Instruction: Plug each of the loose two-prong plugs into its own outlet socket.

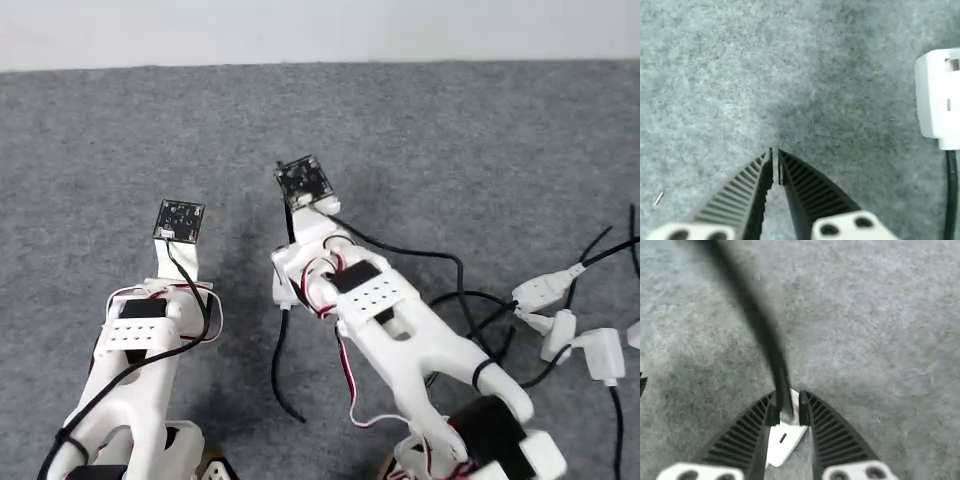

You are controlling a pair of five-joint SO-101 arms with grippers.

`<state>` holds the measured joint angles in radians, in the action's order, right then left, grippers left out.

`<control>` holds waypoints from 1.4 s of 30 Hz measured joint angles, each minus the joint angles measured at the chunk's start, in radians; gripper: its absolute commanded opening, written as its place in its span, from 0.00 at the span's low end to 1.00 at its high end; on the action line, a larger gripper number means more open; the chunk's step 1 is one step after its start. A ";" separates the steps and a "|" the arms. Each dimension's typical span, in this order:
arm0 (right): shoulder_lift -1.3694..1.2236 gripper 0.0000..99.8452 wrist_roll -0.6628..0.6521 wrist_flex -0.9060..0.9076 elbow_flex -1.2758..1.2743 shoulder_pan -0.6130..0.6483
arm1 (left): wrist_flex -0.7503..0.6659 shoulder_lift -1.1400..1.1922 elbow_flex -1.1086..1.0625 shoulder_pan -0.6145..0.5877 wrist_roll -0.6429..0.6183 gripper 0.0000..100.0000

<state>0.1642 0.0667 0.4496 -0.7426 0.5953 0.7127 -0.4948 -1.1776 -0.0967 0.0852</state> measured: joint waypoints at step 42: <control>-0.017 0.01 -0.190 0.198 0.173 0.006 | 0.000 0.000 -0.006 -0.002 0.000 0.01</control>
<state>0.1473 -0.1235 0.6475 -0.5692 0.6015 0.7127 -0.4948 -1.1838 -0.0982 0.0852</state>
